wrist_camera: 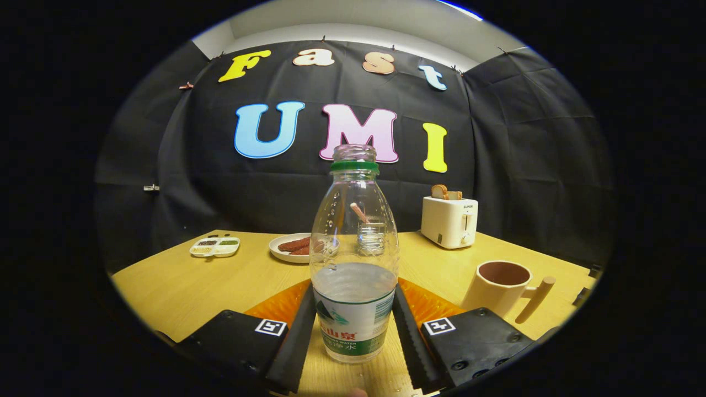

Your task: Take the bottle from table, then pour the juice into the cup, finally place the bottle on the coaster

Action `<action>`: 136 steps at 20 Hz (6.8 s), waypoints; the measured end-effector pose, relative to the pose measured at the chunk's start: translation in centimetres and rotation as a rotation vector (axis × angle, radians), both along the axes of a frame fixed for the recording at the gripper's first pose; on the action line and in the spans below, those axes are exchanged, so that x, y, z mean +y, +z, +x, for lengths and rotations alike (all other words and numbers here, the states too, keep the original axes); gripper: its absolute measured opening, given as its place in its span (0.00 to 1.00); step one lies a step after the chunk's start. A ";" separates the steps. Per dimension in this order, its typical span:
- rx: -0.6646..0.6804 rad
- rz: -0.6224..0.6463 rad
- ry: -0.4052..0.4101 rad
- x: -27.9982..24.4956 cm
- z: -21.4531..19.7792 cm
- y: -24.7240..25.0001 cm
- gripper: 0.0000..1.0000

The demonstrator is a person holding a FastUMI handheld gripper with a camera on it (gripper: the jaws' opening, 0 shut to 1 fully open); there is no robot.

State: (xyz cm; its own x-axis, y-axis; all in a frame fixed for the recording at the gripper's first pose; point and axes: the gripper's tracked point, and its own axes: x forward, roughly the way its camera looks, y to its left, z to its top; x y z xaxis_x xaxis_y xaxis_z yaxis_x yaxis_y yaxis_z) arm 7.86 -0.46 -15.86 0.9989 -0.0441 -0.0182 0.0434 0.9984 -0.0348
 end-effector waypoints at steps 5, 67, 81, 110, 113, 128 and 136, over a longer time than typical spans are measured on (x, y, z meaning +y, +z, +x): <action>0.062 0.154 0.019 0.3 -1.1 1.0 0.75; 0.120 1.675 -0.067 -3.8 0.5 0.4 0.74; 0.107 1.744 -0.072 -4.3 1.0 0.9 0.74; 0.086 1.858 -0.087 -4.6 1.6 2.2 0.74; 0.073 1.876 -0.093 -4.8 1.7 2.5 0.74; 0.016 1.958 -0.102 -5.6 1.9 4.0 0.74; 0.002 2.011 -0.112 -5.8 2.0 4.4 0.74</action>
